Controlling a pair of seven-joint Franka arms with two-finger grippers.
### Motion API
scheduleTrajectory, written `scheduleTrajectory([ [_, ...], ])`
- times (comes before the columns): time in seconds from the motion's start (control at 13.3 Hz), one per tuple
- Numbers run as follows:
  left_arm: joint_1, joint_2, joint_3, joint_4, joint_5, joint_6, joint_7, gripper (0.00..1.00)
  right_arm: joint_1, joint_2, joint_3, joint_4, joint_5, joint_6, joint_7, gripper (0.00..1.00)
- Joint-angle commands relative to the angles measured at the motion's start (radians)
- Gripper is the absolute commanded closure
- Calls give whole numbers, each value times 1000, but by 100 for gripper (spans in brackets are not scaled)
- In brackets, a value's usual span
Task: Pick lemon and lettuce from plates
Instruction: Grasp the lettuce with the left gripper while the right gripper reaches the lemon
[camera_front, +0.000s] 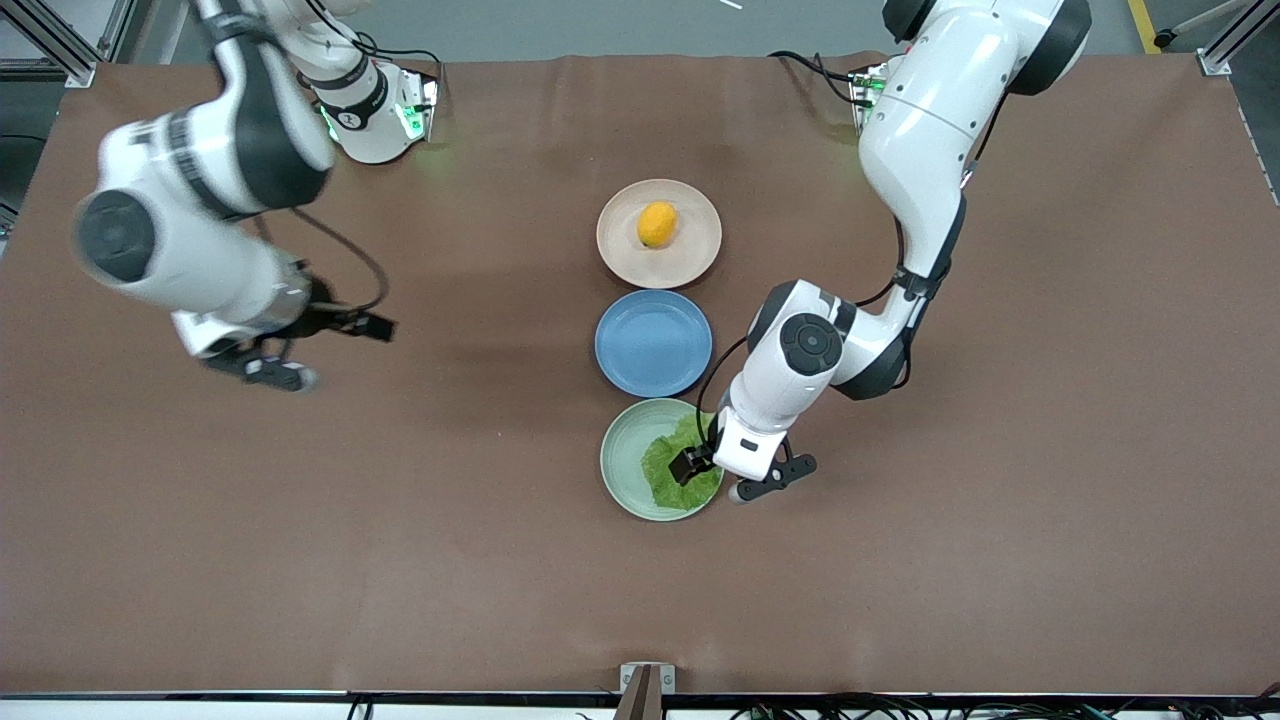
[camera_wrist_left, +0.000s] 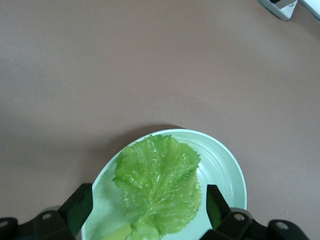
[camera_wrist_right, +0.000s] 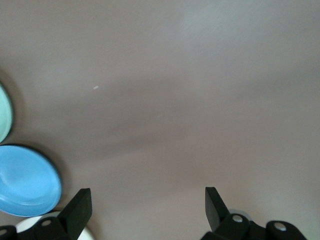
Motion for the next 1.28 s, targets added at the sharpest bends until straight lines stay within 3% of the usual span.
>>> scheduleTrajectory([
  [0.0, -14, 25, 4, 33, 2, 9, -24, 6, 176, -56, -10, -101, 4, 103, 259, 0],
  [0.23, -33, 25, 4, 26, 2, 9, -31, 9, 374, -47, -10, -178, 4, 295, 480, 0],
  [0.53, -33, 28, 4, 22, 3, 4, -31, 10, 601, 83, -15, -210, -15, 502, 747, 0],
  [0.9, -33, 44, 4, 17, 5, 4, -31, 18, 714, 168, -15, -230, -107, 600, 949, 0],
  [1.21, -33, 48, 4, 17, 5, 4, -32, 36, 793, 256, -19, -267, -118, 745, 1047, 0],
])
